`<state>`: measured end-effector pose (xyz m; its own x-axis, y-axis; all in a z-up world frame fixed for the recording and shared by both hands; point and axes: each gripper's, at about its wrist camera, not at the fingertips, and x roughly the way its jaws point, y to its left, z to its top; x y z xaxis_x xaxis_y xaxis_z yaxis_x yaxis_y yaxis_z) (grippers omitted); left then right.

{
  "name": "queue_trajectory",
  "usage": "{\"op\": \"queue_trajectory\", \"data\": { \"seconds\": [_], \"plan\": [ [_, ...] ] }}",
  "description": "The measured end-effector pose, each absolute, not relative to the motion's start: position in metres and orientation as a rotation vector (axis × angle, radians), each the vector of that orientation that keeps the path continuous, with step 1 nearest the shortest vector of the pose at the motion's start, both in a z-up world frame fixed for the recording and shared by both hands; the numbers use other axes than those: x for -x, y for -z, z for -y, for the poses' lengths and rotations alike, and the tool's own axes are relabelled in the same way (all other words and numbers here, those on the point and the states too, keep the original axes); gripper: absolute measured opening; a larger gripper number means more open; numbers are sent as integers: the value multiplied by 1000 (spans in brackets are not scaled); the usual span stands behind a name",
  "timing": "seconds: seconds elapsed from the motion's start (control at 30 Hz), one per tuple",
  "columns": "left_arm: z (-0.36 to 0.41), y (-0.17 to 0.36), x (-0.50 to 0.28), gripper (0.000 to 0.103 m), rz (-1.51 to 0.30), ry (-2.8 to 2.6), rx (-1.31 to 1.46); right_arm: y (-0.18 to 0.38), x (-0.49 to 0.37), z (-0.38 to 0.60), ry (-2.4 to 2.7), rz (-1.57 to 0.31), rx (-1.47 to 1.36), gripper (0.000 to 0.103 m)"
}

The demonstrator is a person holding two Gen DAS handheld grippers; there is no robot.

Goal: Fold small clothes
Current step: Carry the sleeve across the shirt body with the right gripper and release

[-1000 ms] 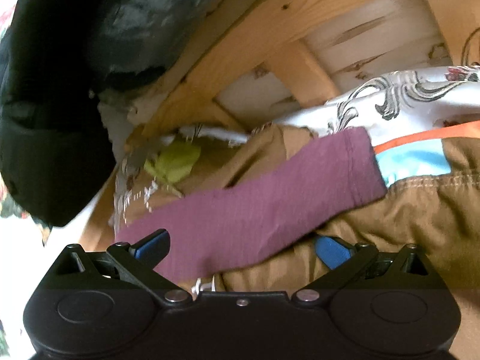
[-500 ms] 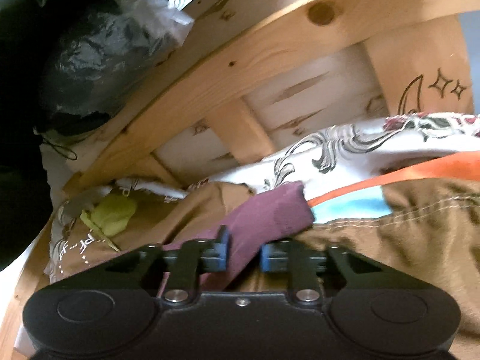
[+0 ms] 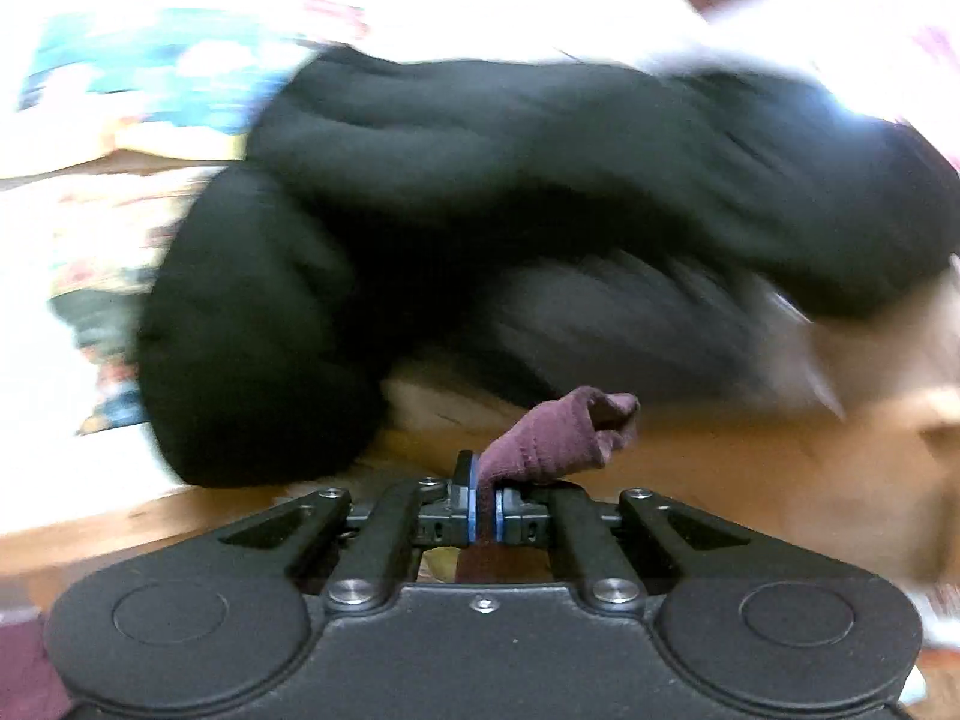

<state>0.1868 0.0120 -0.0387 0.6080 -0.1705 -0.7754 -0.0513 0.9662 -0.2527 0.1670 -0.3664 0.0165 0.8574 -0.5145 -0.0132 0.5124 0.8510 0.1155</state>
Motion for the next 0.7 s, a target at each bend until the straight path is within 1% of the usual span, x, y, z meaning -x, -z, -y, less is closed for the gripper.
{"op": "queue_trajectory", "data": {
  "seconds": [0.13,0.33,0.53,0.7],
  "plan": [
    [-26,37,-193,102,-882,-8,310,-20,-184,314,357,59,64,4],
    [-58,41,-200,102,-807,-167,422,2,-187,221,26,81,306,4],
    [-81,41,-199,102,-723,-328,481,47,-169,151,-312,-22,500,4],
    [-87,42,-201,102,-698,-341,507,80,-161,124,-482,-126,635,4]
  ]
}}
